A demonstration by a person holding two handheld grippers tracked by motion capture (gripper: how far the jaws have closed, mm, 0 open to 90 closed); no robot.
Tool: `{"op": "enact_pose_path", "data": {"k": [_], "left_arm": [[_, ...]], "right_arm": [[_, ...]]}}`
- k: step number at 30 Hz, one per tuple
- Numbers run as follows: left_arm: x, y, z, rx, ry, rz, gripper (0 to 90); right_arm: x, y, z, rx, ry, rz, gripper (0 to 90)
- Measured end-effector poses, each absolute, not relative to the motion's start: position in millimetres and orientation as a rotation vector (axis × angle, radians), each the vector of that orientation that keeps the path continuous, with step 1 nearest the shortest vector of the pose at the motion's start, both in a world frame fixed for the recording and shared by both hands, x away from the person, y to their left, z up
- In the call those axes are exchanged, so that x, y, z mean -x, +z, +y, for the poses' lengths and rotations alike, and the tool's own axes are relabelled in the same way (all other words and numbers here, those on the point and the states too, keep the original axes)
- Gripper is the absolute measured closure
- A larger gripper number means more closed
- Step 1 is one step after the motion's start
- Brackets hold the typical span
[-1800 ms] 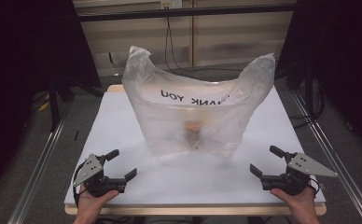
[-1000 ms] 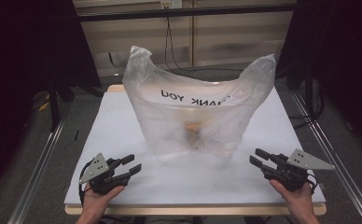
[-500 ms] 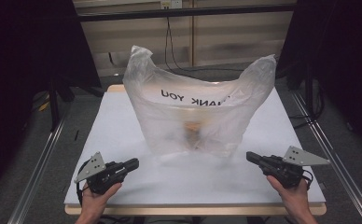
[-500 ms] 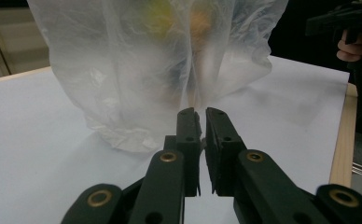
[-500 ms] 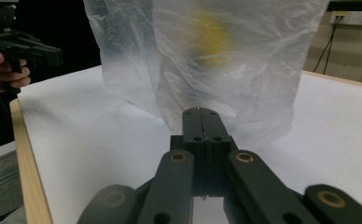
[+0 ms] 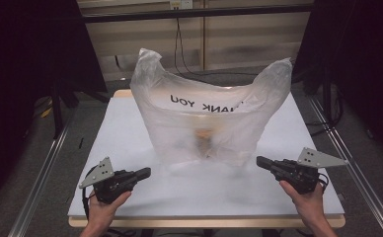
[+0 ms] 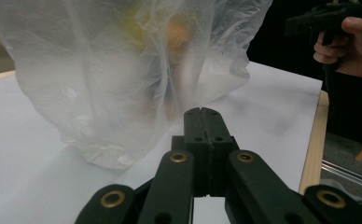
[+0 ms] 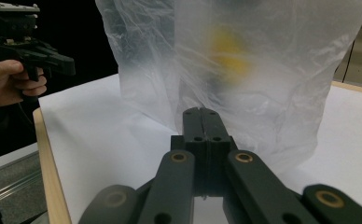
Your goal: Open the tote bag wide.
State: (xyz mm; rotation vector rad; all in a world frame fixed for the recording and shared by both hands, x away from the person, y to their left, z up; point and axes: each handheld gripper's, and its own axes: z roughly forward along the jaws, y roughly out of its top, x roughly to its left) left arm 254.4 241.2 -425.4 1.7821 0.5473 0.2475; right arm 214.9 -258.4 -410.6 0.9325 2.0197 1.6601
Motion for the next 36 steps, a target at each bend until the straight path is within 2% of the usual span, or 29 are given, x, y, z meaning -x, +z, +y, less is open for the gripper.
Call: {"op": "enact_pose_path", "data": {"k": [20,36], "left_arm": [[-265,-385,219,-1.733,0.210,0.477,90.0],[-283,-348,206,-1.682,0.247,0.424,90.0]], "right_arm": [[-222,-361,-244,-0.832,1.733,2.002,90.0],[-235,-311,-226,-0.728,1.788,1.972,90.0]]}}
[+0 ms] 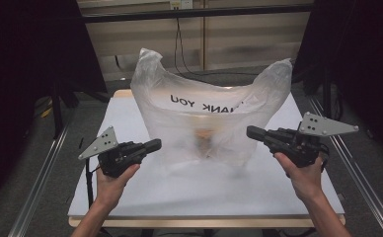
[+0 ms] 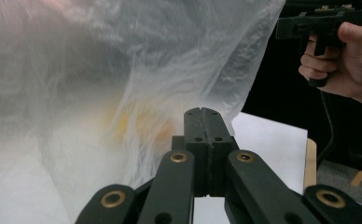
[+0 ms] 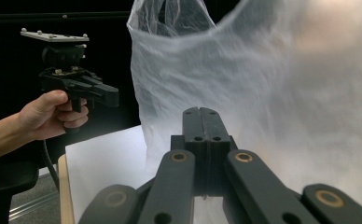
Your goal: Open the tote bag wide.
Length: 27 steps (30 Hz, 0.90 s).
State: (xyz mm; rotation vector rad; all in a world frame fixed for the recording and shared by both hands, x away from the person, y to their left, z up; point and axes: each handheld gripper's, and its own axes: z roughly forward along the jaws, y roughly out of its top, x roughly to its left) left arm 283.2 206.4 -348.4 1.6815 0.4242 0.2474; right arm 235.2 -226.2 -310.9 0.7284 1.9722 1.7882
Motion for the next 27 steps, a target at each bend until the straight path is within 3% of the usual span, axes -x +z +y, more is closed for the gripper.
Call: {"op": "enact_pose_path", "data": {"k": [16,27], "left_arm": [[-294,-304,190,-1.631,0.293,0.350,90.0],[-310,-280,171,-1.613,0.298,0.314,90.0]], "right_arm": [[-250,-260,-205,-0.666,1.786,1.944,90.0],[-274,-249,-195,-0.718,1.761,1.954,90.0]]}}
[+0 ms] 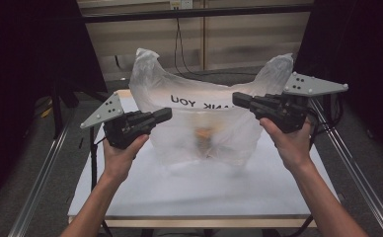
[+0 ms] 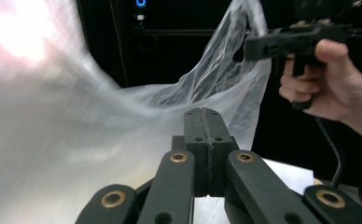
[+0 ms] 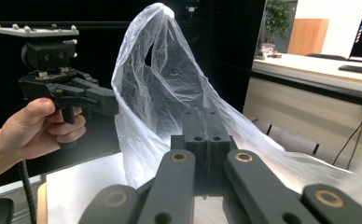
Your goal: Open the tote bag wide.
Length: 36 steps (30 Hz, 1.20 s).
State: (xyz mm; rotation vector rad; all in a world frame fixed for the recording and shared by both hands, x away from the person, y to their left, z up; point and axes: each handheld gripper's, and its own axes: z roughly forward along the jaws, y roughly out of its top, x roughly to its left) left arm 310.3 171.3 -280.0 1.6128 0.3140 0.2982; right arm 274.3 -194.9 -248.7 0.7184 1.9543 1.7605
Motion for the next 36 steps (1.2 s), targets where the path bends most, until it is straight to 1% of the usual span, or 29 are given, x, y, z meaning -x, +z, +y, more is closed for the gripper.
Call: {"op": "enact_pose_path", "data": {"k": [1,8,11,13,17,21,23,25,36], "left_arm": [[-312,-277,168,-1.603,0.284,0.322,90.0],[-323,-243,154,-1.586,0.300,0.306,90.0],[-329,-240,150,-1.580,0.311,0.325,90.0],[-335,-239,149,-1.608,0.330,0.325,90.0],[-341,-245,144,-1.625,0.330,0.348,90.0],[-348,-254,142,-1.667,0.323,0.422,90.0],[-353,-259,142,-1.698,0.297,0.446,90.0],[-359,-267,143,-1.708,0.306,0.467,90.0],[-363,-294,141,-1.787,0.301,0.475,90.0]], "right_arm": [[-279,-247,-192,-0.730,1.741,1.960,90.0],[-291,-241,-186,-0.751,1.700,1.973,90.0],[-294,-239,-184,-0.757,1.688,1.975,90.0],[-297,-238,-183,-0.760,1.669,1.974,90.0],[-303,-238,-180,-0.774,1.634,1.968,90.0],[-313,-246,-174,-0.815,1.581,2.002,90.0],[-315,-250,-170,-0.809,1.574,2.016,90.0],[-316,-255,-166,-0.814,1.543,2.033,90.0],[-328,-288,-161,-0.865,1.520,2.087,90.0]]}}
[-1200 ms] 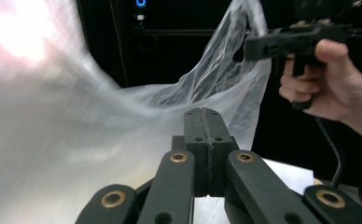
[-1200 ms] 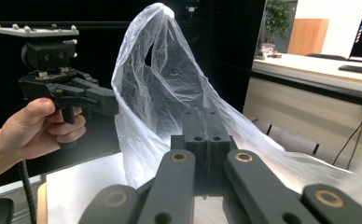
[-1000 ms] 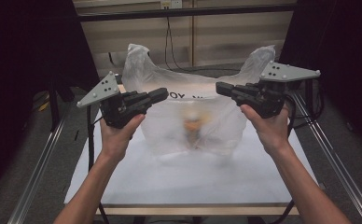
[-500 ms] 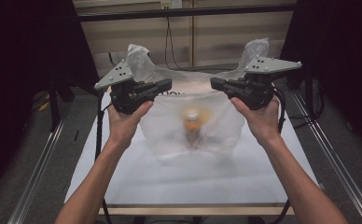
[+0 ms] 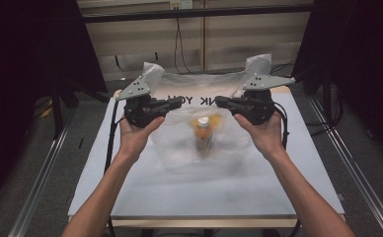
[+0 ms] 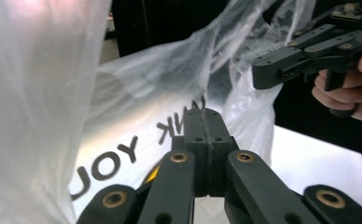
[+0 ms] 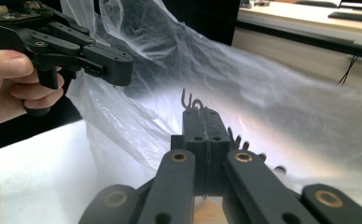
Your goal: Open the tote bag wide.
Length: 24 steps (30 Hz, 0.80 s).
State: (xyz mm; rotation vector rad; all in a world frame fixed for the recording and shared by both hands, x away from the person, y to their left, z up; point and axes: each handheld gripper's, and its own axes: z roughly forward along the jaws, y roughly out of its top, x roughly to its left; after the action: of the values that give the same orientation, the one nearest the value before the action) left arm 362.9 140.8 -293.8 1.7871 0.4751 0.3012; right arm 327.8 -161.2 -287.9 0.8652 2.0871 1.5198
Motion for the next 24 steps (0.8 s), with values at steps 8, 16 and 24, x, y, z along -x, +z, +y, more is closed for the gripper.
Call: {"op": "enact_pose_path", "data": {"k": [8,16,24], "left_arm": [[-372,-317,132,-1.863,0.279,0.488,90.0],[-380,-342,128,-1.919,0.257,0.501,90.0],[-384,-365,125,-1.936,0.224,0.508,90.0]], "right_arm": [[-337,-310,-161,-0.894,1.513,2.117,90.0],[-342,-333,-164,-0.934,1.516,2.132,90.0],[-345,-356,-165,-0.969,1.510,2.155,90.0]]}}
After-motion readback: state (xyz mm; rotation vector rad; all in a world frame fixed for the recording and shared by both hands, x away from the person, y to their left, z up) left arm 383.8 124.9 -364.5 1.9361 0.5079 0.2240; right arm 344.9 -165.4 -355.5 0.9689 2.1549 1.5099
